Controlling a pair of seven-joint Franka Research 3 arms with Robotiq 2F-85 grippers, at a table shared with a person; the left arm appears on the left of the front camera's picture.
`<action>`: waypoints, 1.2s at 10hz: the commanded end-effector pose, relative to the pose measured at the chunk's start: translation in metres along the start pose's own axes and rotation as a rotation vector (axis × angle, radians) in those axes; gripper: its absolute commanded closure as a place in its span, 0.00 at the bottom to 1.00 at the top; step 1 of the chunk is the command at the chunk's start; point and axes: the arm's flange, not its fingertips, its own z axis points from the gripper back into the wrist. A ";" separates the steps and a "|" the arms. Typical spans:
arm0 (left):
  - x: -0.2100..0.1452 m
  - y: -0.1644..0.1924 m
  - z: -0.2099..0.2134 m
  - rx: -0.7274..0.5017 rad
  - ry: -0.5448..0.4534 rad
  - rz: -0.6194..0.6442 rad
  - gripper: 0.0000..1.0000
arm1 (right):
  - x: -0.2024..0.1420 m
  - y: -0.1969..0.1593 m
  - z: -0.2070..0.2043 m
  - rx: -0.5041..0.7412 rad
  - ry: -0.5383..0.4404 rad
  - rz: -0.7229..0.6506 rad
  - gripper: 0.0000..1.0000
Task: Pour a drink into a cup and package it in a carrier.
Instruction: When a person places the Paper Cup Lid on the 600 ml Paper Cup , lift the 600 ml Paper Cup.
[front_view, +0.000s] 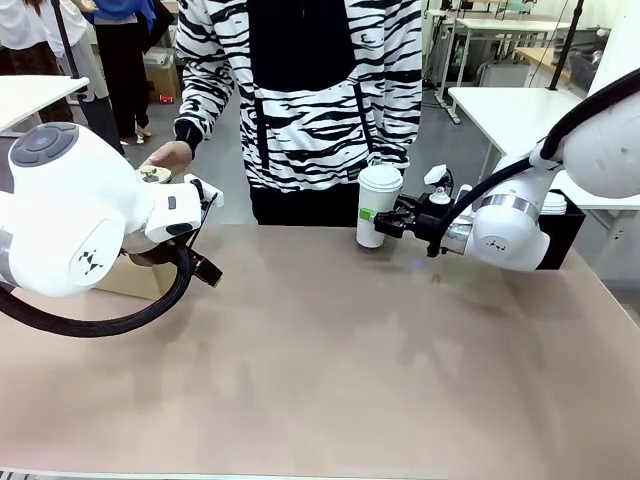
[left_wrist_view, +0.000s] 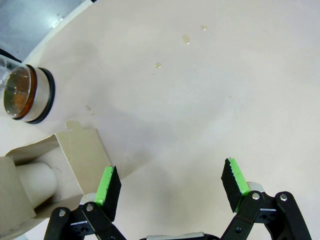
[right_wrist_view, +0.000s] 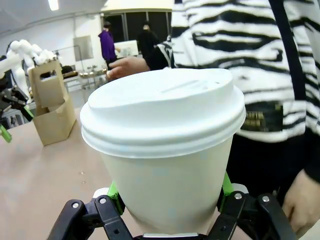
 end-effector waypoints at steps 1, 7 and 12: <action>0.000 0.000 0.001 -0.002 -0.002 0.000 0.00 | 0.060 0.026 0.021 0.019 0.017 0.026 0.20; 0.000 0.000 0.001 -0.002 -0.002 0.000 0.00 | 0.219 0.121 0.106 0.061 -0.001 0.047 0.20; 0.000 0.000 0.001 -0.002 -0.002 0.000 0.00 | 0.262 0.157 0.157 0.153 -0.068 0.046 0.20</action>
